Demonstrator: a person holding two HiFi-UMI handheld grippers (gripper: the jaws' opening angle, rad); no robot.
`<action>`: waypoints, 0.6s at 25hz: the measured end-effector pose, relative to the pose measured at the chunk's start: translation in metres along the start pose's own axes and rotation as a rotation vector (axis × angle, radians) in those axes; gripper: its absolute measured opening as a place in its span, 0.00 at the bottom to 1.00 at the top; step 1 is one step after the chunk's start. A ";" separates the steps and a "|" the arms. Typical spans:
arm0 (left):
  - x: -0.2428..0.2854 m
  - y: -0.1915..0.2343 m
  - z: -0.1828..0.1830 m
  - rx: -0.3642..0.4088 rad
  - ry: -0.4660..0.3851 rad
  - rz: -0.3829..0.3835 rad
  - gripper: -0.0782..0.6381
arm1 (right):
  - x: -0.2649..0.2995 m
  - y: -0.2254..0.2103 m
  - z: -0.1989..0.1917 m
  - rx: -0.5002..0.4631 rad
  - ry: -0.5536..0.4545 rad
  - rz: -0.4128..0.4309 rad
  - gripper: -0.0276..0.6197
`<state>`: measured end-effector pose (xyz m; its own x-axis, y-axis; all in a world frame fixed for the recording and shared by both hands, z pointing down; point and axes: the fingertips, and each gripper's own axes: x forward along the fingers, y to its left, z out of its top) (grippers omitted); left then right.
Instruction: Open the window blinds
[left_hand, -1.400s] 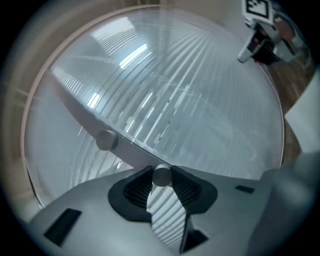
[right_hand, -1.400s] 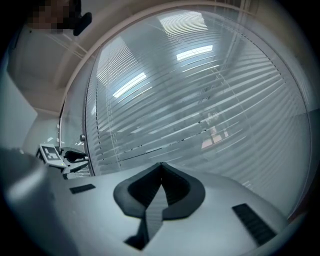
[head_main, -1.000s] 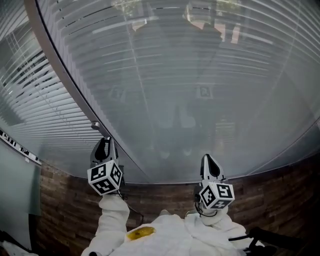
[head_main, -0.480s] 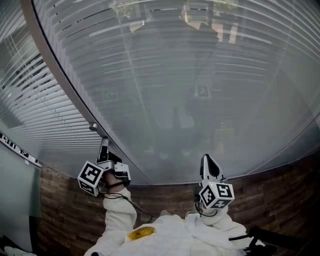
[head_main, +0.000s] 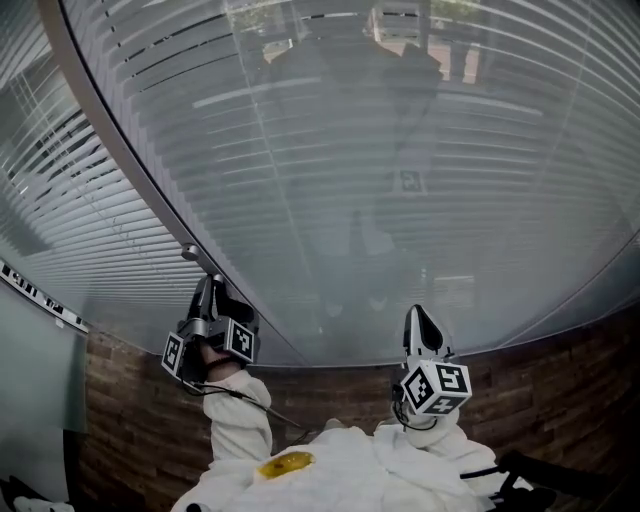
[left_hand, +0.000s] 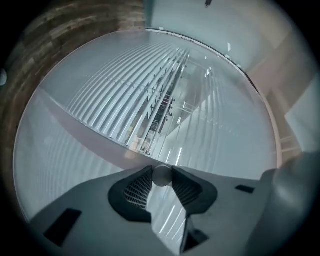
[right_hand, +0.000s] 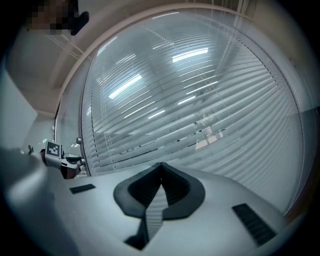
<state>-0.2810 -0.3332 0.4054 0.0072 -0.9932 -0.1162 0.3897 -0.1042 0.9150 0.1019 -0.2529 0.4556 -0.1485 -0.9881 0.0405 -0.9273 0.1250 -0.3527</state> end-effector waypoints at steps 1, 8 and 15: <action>0.000 0.000 0.000 -0.017 0.001 -0.002 0.28 | 0.000 0.000 0.000 0.000 -0.001 0.000 0.06; -0.010 -0.022 -0.015 1.041 0.209 -0.063 0.29 | -0.001 0.002 -0.001 -0.007 0.010 0.015 0.06; -0.024 -0.019 -0.033 3.098 0.264 0.073 0.45 | -0.004 0.006 -0.003 0.000 0.016 0.020 0.06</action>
<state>-0.2584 -0.3054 0.3784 0.0327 -0.9978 0.0580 -0.4155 -0.0663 -0.9072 0.0963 -0.2479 0.4560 -0.1730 -0.9837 0.0483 -0.9240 0.1451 -0.3539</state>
